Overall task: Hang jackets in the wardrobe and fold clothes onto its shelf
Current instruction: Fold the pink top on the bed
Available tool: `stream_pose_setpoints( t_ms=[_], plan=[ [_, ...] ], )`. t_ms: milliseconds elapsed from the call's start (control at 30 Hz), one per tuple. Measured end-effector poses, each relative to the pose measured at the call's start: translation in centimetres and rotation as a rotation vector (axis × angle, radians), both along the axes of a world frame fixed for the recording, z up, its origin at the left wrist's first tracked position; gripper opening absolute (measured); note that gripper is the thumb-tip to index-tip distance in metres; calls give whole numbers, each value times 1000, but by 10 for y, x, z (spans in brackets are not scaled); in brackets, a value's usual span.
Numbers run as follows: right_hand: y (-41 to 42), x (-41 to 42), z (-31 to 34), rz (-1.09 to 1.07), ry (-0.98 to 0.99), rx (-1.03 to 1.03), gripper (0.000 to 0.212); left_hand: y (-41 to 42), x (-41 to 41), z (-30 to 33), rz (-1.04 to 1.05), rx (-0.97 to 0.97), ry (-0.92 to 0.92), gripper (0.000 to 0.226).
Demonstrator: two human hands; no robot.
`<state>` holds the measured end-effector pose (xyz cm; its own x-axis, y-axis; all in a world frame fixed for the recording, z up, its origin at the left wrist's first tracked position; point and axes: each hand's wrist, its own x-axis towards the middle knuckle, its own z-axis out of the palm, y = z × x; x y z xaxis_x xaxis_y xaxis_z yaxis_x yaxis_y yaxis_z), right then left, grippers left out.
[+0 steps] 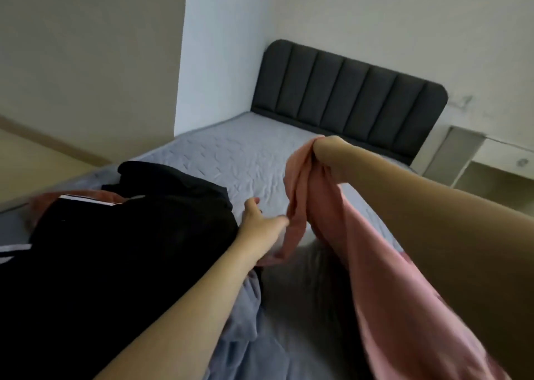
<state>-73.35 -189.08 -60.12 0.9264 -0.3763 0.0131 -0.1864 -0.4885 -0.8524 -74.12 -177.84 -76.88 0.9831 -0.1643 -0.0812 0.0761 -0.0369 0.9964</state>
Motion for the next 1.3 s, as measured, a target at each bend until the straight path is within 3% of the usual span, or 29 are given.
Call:
stream_pose_setpoints(
  t_ms=[100, 200, 267, 367, 500, 667, 700, 800, 833, 867, 933, 1000, 1067, 1133, 1233, 1300],
  plan=[
    [11, -1, 35, -55, -68, 233, 38, -3, 2, 30, -73, 2, 65, 97],
    [-2, -19, 63, -99, -89, 344, 36, -13, 3, 64, -55, 31, -17, 96],
    [-29, -32, 76, -135, -122, 404, 35, -23, 5, 86, -46, 142, -94, 83],
    [-89, -60, 84, -173, -162, 483, 37, -59, 5, 109, -36, 393, -220, 43],
    [-198, -107, 73, -234, -201, 560, 36, -152, -14, 127, 8, 582, -389, 30],
    [-374, -177, 9, -489, -233, 600, 30, -318, -59, 125, 150, 767, -535, 34],
    [-409, -195, -14, -552, -219, 608, 25, -352, -71, 119, 124, 823, -569, 42],
    [-501, -257, -101, -708, -95, 628, 17, -449, -118, 88, -153, 1158, -626, 96],
    [-522, -277, -128, -732, -16, 608, 16, -476, -133, 76, -221, 1241, -652, 101],
    [-540, -293, -152, -752, 68, 577, 16, -499, -146, 65, -268, 1268, -667, 99],
    [-567, -305, -191, -826, 180, 462, 38, -528, -157, 46, -365, 1208, -654, 79],
    [-573, -298, -208, -932, 260, 192, 54, -529, -152, 31, -438, 1229, -674, 51],
    [-562, -277, -213, -823, 165, -44, 56, -503, -131, 17, -378, 1322, -704, 42],
    [-540, -248, -214, -560, 82, -216, 51, -463, -101, 5, -229, 1327, -641, 45],
    [-490, -192, -218, -141, 107, -320, 50, -393, -48, -15, 37, 1169, -396, 46],
    [-450, -154, -224, 41, 166, -406, 64, -350, -23, -32, 139, 1036, -190, 43]
  ],
)
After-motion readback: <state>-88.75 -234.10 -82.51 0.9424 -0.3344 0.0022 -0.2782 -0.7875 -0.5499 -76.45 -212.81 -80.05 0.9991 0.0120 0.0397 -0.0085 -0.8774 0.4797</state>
